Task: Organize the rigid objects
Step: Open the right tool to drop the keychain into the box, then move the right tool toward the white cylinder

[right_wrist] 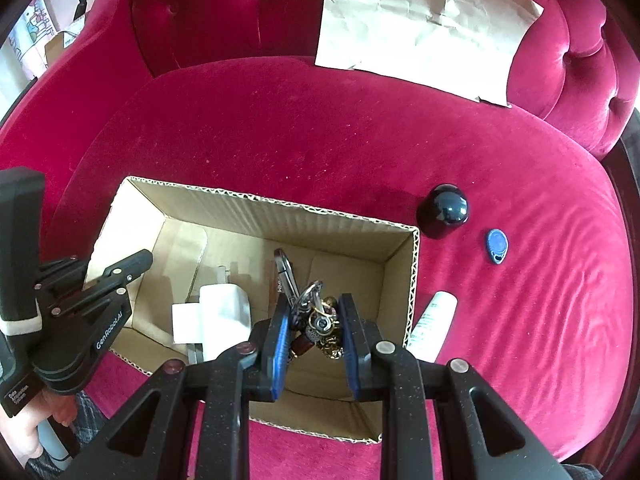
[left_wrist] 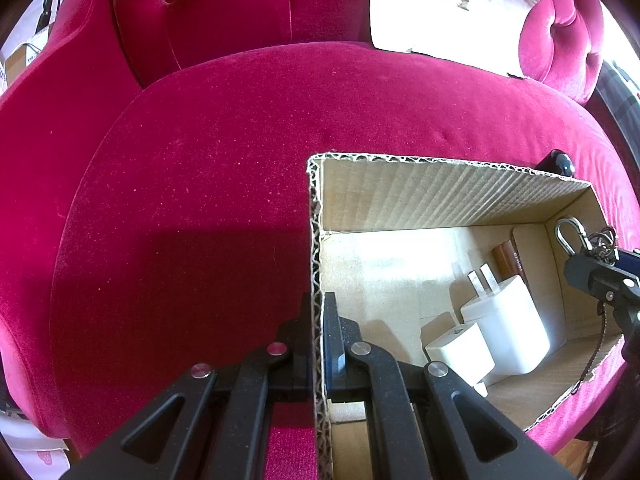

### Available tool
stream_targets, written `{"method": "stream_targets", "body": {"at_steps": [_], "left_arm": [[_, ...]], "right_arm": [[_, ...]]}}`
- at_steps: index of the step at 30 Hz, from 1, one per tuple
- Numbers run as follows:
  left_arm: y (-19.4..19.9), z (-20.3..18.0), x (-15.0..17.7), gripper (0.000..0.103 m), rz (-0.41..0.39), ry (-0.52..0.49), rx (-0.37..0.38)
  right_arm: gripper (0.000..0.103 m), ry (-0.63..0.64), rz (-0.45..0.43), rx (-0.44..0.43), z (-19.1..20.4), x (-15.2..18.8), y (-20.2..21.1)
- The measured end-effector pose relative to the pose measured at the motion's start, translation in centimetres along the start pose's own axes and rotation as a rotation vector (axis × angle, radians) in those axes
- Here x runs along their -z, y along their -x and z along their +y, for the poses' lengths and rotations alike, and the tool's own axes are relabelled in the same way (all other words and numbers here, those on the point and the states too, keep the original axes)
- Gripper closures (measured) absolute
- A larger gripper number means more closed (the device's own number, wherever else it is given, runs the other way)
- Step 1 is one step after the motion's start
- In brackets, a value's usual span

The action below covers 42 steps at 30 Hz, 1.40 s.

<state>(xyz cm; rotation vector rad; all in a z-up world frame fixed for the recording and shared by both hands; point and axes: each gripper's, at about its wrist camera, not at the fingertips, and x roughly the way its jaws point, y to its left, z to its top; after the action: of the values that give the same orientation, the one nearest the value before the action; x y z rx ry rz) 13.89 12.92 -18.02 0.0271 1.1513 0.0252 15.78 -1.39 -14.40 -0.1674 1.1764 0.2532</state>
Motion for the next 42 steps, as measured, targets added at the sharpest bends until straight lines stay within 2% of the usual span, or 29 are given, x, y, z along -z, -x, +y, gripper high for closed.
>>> {"method": "stream_targets", "body": {"at_steps": [10,12,13,15,17,20,25,33,42], "left_arm": [[-0.1,0.1,0.0,0.1,0.0,0.001,0.0],[-0.1,0.1,0.1,0.1,0.003,-0.001,-0.003],[-0.1,0.1,0.1,0.1,0.003,-0.001,-0.003],[0.0,0.1,0.0,0.1,0.003,0.0,-0.002],[-0.1,0.1,0.0,0.1,0.002,0.001,-0.003],[-0.1,0.1,0.0,0.1,0.001,0.001,-0.003],[0.0,-0.1,0.1,0.1,-0.001,-0.002,-0.003],[0.0,0.1,0.1,0.1,-0.001,0.0,-0.001],[0.0,-0.2,0.1,0.1,-0.001,-0.007,-0.006]], "right_arm": [[0.077,-0.009,0.001,-0.018,-0.1,-0.1,-0.1],[0.067,-0.012,-0.01,-0.017,-0.1,-0.1,0.2],[0.054,-0.013,-0.02,-0.012,-0.1,-0.1,0.5],[0.041,-0.015,-0.051,-0.001,-0.2,-0.2,1.2],[0.02,-0.009,-0.066,0.013,-0.3,-0.4,1.7],[0.003,-0.019,-0.074,0.02,-0.7,-0.4,1.9],[0.0,-0.019,-0.039,0.022,-0.6,-0.5,1.5],[0.0,-0.018,-0.042,0.017,-1.4,-0.1,2.0],[0.0,-0.054,-0.054,0.025,-4.1,0.1,3.2]]}}
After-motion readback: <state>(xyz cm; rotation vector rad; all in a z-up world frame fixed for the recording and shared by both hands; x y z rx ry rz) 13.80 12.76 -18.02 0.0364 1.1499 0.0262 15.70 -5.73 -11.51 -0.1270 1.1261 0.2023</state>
